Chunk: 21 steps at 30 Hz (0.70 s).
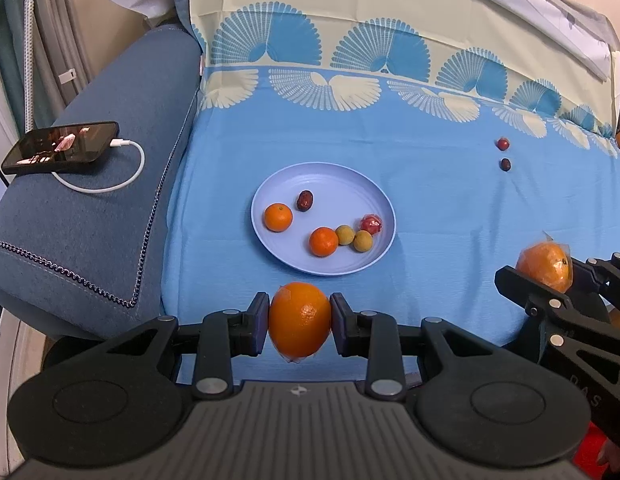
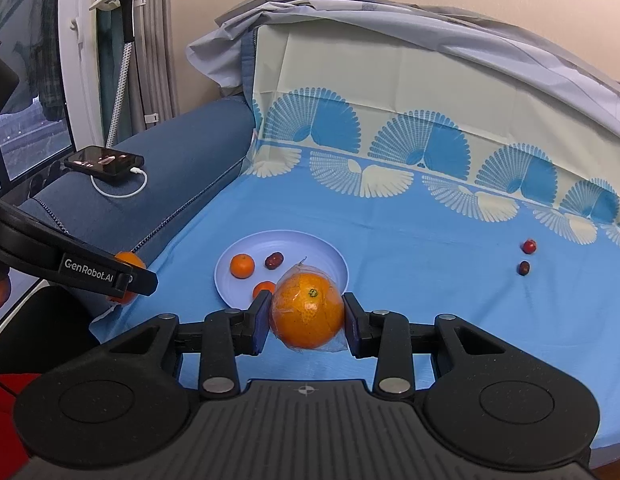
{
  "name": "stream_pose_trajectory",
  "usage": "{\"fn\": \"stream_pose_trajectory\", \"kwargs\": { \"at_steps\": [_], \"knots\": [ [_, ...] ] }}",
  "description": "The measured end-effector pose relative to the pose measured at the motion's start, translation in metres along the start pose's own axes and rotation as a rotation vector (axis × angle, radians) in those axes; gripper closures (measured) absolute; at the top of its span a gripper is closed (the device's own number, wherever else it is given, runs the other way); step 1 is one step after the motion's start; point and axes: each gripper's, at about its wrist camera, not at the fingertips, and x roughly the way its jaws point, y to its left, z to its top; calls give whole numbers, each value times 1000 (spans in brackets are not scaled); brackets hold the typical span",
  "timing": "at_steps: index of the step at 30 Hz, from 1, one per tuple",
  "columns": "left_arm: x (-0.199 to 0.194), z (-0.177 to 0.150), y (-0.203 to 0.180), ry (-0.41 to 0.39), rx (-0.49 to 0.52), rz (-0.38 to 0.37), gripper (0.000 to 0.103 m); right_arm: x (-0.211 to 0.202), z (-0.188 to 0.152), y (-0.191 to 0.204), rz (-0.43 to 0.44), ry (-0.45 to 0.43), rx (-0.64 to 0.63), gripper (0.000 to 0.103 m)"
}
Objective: Organize fruits
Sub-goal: 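Carry both oranges over to the plate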
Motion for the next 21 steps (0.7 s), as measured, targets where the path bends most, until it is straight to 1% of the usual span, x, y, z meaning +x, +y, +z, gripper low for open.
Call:
{"fn": "stream_pose_trajectory", "kwargs": {
  "at_steps": [21],
  "knots": [
    [8, -2, -2, 30, 2, -3, 67, 6, -1, -1, 12, 19, 13, 64]
  ]
}}
